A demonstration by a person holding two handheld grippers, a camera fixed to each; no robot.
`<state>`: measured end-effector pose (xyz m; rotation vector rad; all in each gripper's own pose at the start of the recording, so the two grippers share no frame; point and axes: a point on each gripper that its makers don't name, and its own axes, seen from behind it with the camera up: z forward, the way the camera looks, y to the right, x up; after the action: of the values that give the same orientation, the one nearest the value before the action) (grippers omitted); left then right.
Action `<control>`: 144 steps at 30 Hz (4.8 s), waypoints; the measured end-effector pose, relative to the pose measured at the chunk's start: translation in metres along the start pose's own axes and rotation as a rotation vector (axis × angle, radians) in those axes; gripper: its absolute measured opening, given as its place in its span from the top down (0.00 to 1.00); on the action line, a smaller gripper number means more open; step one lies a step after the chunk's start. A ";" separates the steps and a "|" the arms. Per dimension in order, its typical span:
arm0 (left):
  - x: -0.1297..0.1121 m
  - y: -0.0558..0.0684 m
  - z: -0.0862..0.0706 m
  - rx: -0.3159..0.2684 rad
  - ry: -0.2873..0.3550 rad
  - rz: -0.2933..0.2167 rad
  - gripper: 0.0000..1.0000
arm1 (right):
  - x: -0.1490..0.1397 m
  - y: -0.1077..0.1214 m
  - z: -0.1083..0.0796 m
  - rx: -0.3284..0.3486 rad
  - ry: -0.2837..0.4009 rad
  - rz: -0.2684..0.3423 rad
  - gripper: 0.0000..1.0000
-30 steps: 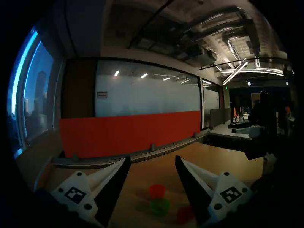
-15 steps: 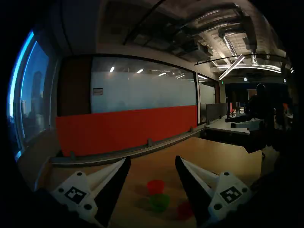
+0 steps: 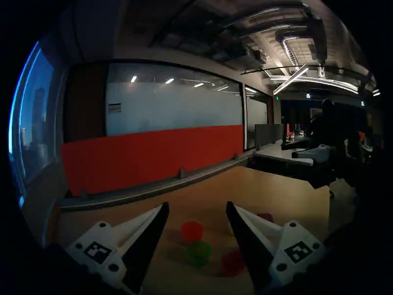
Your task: Pour water
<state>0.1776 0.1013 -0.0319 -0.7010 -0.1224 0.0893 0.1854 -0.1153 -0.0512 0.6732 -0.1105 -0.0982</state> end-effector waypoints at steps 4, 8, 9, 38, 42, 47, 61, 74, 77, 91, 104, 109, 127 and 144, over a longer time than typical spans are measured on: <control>-0.009 0.003 0.002 -0.023 -0.033 0.008 0.14 | -0.013 -0.006 -0.001 0.038 -0.052 -0.016 0.01; -0.019 0.005 0.004 -0.043 -0.064 0.017 0.14 | -0.025 -0.011 -0.001 0.064 -0.108 -0.036 0.01; -0.021 0.006 0.005 -0.048 -0.071 0.020 0.14 | -0.028 -0.012 -0.001 0.070 -0.121 -0.041 0.01; -0.075 0.014 0.029 -0.130 -0.229 0.061 0.14 | -0.066 -0.027 0.000 0.176 -0.282 -0.079 0.01; -0.084 0.013 0.033 -0.132 -0.247 0.064 0.14 | -0.074 -0.030 0.001 0.192 -0.301 -0.083 0.01; -0.097 0.013 0.037 -0.139 -0.270 0.062 0.14 | -0.085 -0.035 0.003 0.217 -0.328 -0.082 0.01; -0.130 0.012 0.045 -0.150 -0.322 0.054 0.14 | -0.114 -0.047 0.008 0.266 -0.384 -0.101 0.01; -0.159 0.007 0.052 -0.156 -0.374 0.059 0.14 | -0.133 -0.061 0.019 0.315 -0.412 -0.102 0.01; -0.166 0.005 0.053 -0.153 -0.385 0.063 0.14 | -0.138 -0.065 0.022 0.325 -0.420 -0.108 0.01; -0.203 -0.003 0.064 -0.154 -0.442 0.061 0.14 | -0.175 -0.086 0.036 0.385 -0.478 -0.135 0.01; -0.234 -0.006 0.076 -0.172 -0.499 0.046 0.14 | -0.207 -0.105 0.051 0.436 -0.521 -0.161 0.01; -0.241 -0.004 0.082 -0.184 -0.512 0.044 0.14 | -0.215 -0.109 0.056 0.444 -0.528 -0.164 0.01; -0.254 0.001 0.101 -0.216 -0.536 0.057 0.14 | -0.236 -0.118 0.073 0.470 -0.555 -0.183 0.01; -0.259 0.002 0.123 -0.229 -0.535 0.074 0.14 | -0.247 -0.124 0.087 0.485 -0.580 -0.205 0.01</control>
<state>-0.0959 0.1492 0.0391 -0.8974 -0.6274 0.3381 -0.0772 -0.2343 -0.0786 1.1255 -0.6385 -0.4744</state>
